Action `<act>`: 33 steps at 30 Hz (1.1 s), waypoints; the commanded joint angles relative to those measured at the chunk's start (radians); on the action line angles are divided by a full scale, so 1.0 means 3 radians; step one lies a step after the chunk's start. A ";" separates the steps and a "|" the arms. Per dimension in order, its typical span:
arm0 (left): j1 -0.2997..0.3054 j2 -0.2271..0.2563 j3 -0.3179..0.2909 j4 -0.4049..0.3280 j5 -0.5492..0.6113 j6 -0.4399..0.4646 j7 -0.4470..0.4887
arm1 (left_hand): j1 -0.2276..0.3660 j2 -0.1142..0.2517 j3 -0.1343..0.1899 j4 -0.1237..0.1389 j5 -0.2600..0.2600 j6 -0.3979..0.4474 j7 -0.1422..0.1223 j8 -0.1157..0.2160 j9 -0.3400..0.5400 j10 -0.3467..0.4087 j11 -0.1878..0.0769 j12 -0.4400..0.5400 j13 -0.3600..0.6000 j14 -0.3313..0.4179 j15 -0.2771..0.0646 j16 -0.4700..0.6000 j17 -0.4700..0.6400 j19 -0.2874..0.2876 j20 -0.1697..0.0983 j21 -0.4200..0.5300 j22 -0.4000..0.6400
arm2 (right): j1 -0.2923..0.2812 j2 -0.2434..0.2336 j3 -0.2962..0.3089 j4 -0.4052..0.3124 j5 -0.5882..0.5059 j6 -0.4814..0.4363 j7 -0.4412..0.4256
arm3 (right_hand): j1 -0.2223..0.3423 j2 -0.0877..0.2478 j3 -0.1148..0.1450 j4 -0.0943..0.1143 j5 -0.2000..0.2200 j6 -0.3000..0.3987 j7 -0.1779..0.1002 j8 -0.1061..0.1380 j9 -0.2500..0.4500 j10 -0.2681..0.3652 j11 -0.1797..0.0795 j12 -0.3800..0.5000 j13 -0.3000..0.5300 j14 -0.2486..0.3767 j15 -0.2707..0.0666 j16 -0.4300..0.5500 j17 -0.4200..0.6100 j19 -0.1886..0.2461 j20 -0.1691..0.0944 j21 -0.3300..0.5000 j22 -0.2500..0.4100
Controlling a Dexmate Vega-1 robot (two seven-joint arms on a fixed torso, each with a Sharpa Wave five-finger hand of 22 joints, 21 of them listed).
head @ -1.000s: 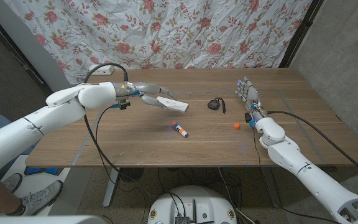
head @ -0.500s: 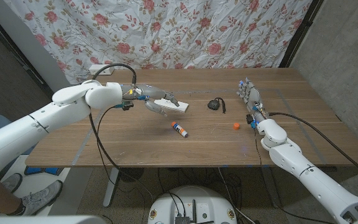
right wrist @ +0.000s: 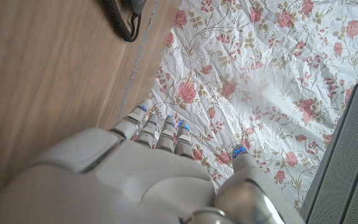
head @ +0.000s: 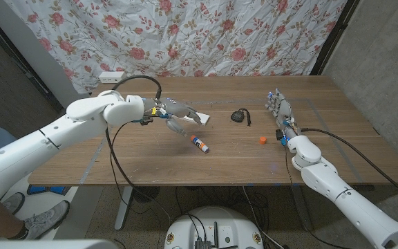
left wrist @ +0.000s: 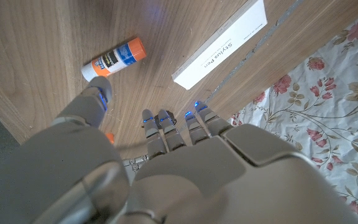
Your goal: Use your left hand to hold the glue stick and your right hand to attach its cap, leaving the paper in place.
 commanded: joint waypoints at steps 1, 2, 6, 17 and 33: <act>0.0215 -0.0045 -0.0011 -0.0153 0.0354 0.0219 0.0138 | 0.0095 -0.0031 -0.0033 0.0012 0.0020 0.0016 -0.0029 -0.0016 0.0020 0.0094 -0.0004 0.0012 0.0016 0.0082 -0.0248 0.0021 0.0008 0.0006 -0.0053 -0.0001 0.0007 | -0.0038 0.0009 0.0024 0.0032 0.0028 0.0034 -0.0004 | 0.0028 0.0016 0.0002 -0.0015 0.0003 0.0025 -0.0022 0.0016 0.0011 0.0014 -0.0005 0.0015 0.0009 -0.0016 0.0007 0.0020 0.0007 0.0002 0.0006 0.0003 0.0012; 0.0243 -0.0046 -0.0018 -0.0157 0.0378 0.0235 0.0183 | 0.0108 -0.0036 -0.0036 0.0012 0.0020 0.0019 -0.0029 -0.0015 0.0020 0.0109 -0.0004 0.0015 0.0016 0.0091 -0.0253 0.0022 0.0008 0.0012 -0.0051 0.0000 0.0007 | -0.0040 0.0010 0.0024 0.0032 0.0027 0.0033 -0.0008 | 0.0028 0.0017 0.0001 -0.0016 0.0002 0.0024 -0.0020 0.0016 0.0011 0.0012 -0.0008 0.0014 0.0009 -0.0017 0.0008 0.0021 0.0006 0.0001 0.0005 0.0004 0.0012; 0.0306 -0.0083 -0.0006 -0.0189 0.0477 0.0361 0.0214 | 0.0155 -0.0053 -0.0051 0.0015 0.0020 0.0028 -0.0031 -0.0012 0.0021 0.0160 -0.0002 0.0024 0.0016 0.0132 -0.0255 0.0028 0.0008 0.0023 -0.0038 0.0003 0.0007 | -0.0046 0.0018 0.0028 0.0042 0.0039 0.0040 -0.0005 | 0.0025 0.0019 -0.0001 -0.0018 0.0000 0.0028 -0.0023 0.0016 0.0011 0.0013 -0.0004 0.0014 0.0009 -0.0018 0.0009 0.0025 0.0003 0.0000 0.0011 0.0004 0.0012; 0.0333 -0.0196 0.0098 -0.0249 0.0694 0.0570 0.0145 | 0.0295 -0.0112 -0.0105 0.0018 0.0004 0.0038 -0.0031 -0.0012 0.0021 0.0222 -0.0021 0.0010 0.0015 0.0147 -0.0239 0.0009 0.0008 -0.0010 0.0063 -0.0014 0.0008 | -0.0067 0.0022 0.0041 0.0043 0.0061 0.0042 -0.0014 | 0.0011 0.0023 -0.0010 -0.0016 -0.0006 0.0034 -0.0027 0.0016 0.0011 0.0013 -0.0010 0.0015 0.0009 -0.0016 0.0014 0.0035 0.0000 0.0001 0.0013 0.0006 0.0012; 0.0286 -0.0330 0.0282 -0.0210 0.0975 0.0565 0.0143 | 0.0397 -0.0149 -0.0167 0.0027 -0.0015 0.0027 -0.0033 -0.0021 0.0020 0.0249 -0.0027 -0.0010 0.0013 0.0114 -0.0214 0.0002 0.0009 -0.0112 0.0102 -0.0028 0.0009 | -0.0052 0.0052 0.0036 0.0093 0.0088 0.0026 -0.0016 | 0.0000 0.0031 -0.0019 -0.0018 -0.0010 0.0057 -0.0030 0.0020 0.0011 0.0019 0.0001 0.0018 0.0009 -0.0010 0.0010 0.0048 -0.0008 0.0009 0.0012 0.0011 0.0012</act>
